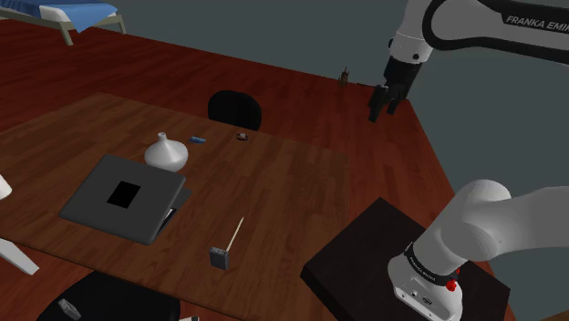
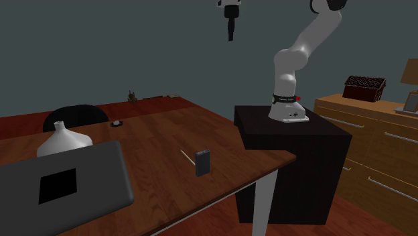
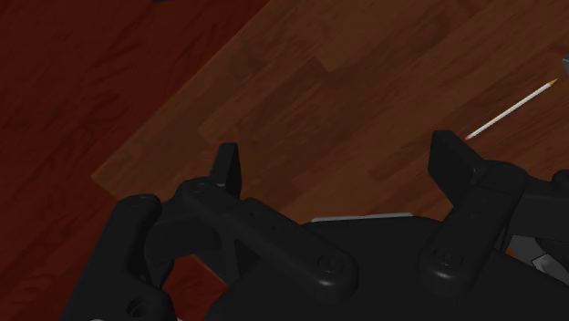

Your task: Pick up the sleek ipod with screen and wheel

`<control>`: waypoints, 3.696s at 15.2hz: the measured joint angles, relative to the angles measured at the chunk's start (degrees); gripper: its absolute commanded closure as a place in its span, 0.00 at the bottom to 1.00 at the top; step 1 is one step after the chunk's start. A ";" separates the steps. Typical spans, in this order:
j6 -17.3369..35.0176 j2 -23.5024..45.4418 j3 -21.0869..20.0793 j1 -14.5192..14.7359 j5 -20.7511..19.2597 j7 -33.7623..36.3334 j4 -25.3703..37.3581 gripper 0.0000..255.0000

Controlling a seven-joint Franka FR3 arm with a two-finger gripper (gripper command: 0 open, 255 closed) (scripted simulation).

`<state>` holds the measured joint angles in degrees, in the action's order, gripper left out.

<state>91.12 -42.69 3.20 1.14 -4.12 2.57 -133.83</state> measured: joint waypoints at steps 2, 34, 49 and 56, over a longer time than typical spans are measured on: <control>0.50 -0.05 -0.45 0.12 0.32 0.67 -0.58 0.00; 45.85 40.41 -33.01 5.39 5.05 51.03 -5.46 0.00; 50.62 76.56 -26.68 20.20 -16.81 80.05 22.13 0.00; 52.65 82.64 -24.36 22.71 -18.92 82.17 26.19 0.00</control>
<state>143.77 39.95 -21.16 23.85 -23.03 84.74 -107.65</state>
